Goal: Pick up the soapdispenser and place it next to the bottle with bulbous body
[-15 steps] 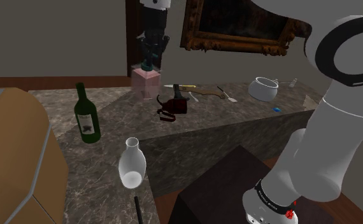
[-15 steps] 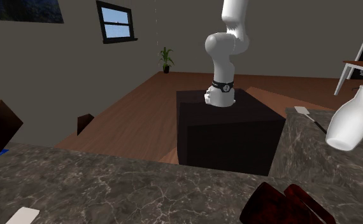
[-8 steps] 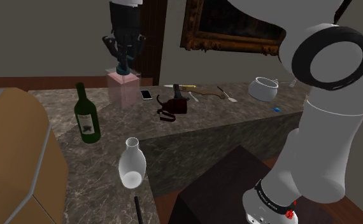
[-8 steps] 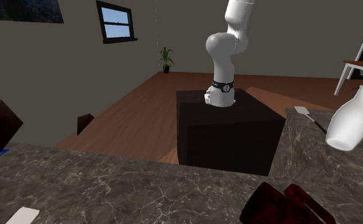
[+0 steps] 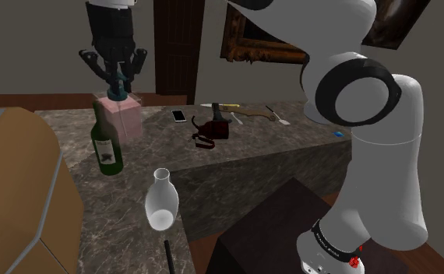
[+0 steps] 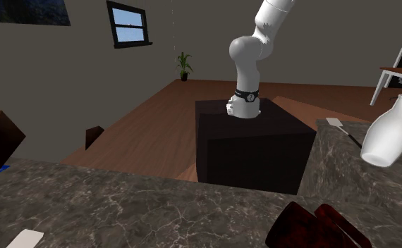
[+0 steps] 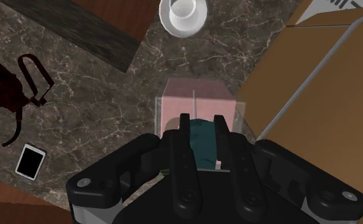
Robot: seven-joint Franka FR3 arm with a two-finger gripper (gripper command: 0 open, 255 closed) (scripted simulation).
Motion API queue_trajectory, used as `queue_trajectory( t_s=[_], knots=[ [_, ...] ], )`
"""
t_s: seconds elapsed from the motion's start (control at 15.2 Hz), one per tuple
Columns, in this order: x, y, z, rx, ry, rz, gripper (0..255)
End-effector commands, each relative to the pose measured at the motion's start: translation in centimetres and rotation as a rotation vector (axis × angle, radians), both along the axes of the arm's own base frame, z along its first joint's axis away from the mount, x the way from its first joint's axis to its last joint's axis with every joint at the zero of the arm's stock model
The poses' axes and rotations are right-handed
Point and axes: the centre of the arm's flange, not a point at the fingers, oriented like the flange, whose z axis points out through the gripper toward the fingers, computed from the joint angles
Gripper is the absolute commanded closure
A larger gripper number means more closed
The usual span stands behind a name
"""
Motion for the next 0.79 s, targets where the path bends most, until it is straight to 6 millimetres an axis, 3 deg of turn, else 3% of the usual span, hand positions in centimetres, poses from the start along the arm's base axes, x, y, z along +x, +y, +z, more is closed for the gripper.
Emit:
queue_trajectory(
  t_s=[0.0, 0.73],
  knots=[
    [0.0, 0.3, -0.8, 0.001, -0.001, -0.001, 255],
    [0.0, 0.3, -6.6, 0.001, -0.001, -0.001, 255]
  ],
)
